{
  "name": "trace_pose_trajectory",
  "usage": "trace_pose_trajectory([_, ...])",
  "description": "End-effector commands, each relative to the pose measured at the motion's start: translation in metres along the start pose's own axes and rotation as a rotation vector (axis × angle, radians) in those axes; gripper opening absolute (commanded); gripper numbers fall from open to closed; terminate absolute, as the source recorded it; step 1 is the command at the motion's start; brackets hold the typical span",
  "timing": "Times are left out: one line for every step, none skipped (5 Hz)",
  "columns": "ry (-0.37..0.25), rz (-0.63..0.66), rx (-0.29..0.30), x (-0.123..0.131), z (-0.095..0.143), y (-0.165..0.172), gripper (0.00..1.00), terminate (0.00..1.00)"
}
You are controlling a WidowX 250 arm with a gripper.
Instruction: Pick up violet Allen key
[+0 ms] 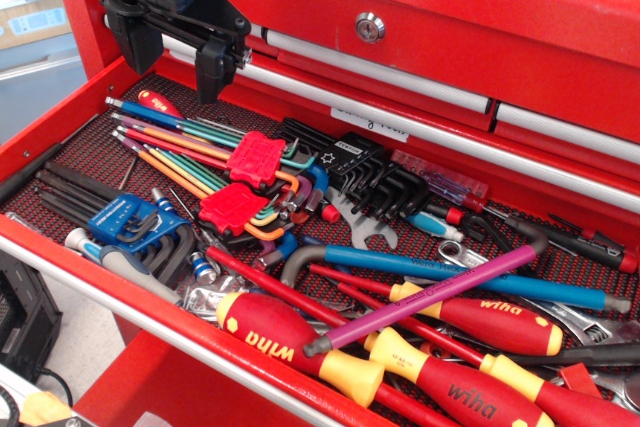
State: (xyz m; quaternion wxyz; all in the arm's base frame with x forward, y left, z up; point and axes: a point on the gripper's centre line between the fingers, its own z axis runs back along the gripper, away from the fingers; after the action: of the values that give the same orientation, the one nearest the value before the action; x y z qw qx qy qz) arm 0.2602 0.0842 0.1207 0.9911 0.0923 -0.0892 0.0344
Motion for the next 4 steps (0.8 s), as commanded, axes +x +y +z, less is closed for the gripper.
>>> trace_pose_trajectory([0.000, 0.000, 0.000, 0.000, 0.000, 0.000, 1.00, 0.00])
trace_pose_trajectory([-0.017, -0.115, 0.034, -0.001, 0.019, -0.042, 1.00, 0.00])
trace_pose_trajectory([0.004, -0.180, 0.029, -0.003, 0.032, -0.079, 1.00, 0.00])
trace_pose_trajectory([-0.006, -0.284, 0.093, -0.016, 0.028, -0.118, 1.00, 0.00])
